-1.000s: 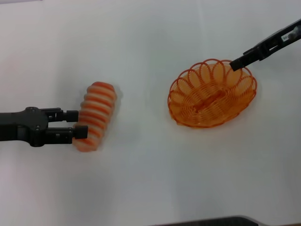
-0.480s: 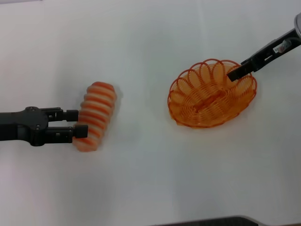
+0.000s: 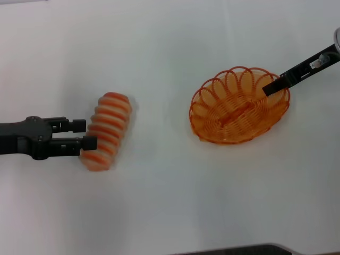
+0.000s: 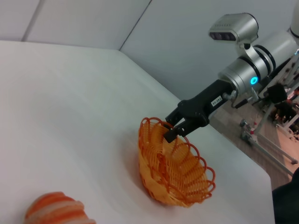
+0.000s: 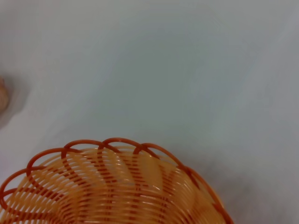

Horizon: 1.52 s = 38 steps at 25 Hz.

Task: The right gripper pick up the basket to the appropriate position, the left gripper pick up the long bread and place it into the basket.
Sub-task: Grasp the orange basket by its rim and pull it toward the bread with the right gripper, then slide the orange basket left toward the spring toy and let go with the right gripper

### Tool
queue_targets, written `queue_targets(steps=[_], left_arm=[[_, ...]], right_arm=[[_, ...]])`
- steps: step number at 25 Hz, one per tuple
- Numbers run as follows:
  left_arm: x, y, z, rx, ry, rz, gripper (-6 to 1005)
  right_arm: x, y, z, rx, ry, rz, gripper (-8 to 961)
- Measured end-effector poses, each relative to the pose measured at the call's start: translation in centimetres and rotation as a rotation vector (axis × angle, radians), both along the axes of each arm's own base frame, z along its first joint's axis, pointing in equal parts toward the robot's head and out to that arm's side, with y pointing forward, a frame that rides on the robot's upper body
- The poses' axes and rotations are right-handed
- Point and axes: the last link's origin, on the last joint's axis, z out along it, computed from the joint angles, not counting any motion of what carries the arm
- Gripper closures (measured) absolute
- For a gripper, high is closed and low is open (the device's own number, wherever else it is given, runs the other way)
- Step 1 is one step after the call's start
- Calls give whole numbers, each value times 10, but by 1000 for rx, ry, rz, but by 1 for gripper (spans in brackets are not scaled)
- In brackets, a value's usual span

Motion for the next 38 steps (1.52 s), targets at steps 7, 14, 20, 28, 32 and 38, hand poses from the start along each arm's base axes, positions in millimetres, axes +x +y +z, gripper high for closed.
queue_targets(steps=[7,14,20,28,32,38], left_arm=[[-1,2,1,11,7,2,218],[0,3,0,12,8,2,218],[0,4,1,15,9,1,219],[3,8,2,19,14,-5,217],[4,11,3,27,12,-7,217],[3,12,3,33,15,-2,218]], right_arm=[[5,-3,1,12,16,-16,726],[7,-7,5,58,114,-60,838],[11,-15,16,155,315,-132,855],[18,-28,-7,231,475,-245,842],[23,-30,-25,236,496,-298,836],[22,-30,-32,247,524,-315,826]])
